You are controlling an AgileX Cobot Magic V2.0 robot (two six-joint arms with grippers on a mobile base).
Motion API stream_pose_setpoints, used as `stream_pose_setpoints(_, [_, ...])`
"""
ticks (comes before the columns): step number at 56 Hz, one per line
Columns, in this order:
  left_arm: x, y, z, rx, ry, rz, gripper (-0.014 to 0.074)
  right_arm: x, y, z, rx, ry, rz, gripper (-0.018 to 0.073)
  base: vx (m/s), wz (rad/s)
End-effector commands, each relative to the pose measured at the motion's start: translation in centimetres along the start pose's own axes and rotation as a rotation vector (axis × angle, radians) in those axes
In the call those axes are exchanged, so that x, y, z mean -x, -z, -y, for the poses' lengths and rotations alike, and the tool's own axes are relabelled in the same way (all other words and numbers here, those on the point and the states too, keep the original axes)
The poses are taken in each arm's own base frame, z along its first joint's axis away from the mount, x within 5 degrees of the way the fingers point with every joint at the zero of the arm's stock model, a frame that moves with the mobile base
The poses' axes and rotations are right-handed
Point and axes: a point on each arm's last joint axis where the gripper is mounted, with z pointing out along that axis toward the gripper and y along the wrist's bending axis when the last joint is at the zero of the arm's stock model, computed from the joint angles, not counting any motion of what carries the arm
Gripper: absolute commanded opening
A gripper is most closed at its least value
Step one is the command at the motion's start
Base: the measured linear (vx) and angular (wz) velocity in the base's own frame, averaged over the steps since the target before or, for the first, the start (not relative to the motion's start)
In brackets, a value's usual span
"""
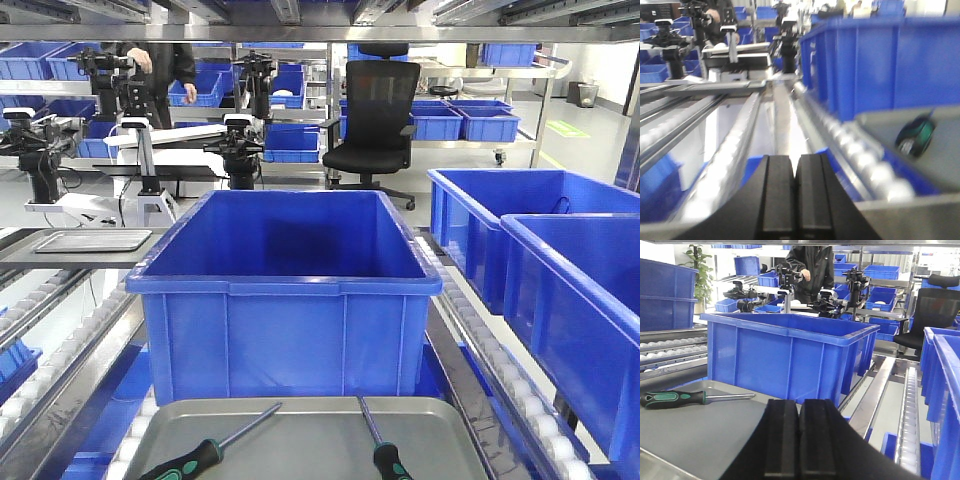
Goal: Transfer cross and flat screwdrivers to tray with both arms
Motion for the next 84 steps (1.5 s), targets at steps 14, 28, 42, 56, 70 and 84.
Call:
stream_pose_setpoints(14, [1.0,0.4,-0.4,0.059,0.109,0.071,0.0,1.5,0.1,0.2,-0.02,-0.005,0.091,-0.0011,0.0,0.0])
stream_pose_setpoints(28, [1.1,0.4,-0.4,0.059,0.11,0.072,0.0,1.5,0.1,0.2,-0.02,-0.005,0.091,-0.0011,0.0,0.0])
stream_pose_setpoints(42, [1.1,0.4,-0.4,0.059,0.11,0.072,0.0,1.5,0.1,0.2,-0.019,-0.005,0.088,-0.0011,0.0,0.0])
stream_pose_setpoints(56, [1.1,0.4,-0.4,0.059,0.11,0.072,0.0,1.4,0.1,0.2,-0.022,0.014,0.085,-0.0011,0.0,0.0])
stream_pose_setpoints(70, [1.1,0.4,-0.4,0.06,0.11,0.072,0.0,-5.3,-1.3,1.6,-0.233,-0.064,-0.015,-0.0011,0.0,0.0])
stream_pose_setpoints(84, [1.1,0.4,-0.4,0.059,0.11,0.071,0.0,-11.3,-0.6,1.8,-0.338,-0.094,0.029,-0.0011,0.0,0.0])
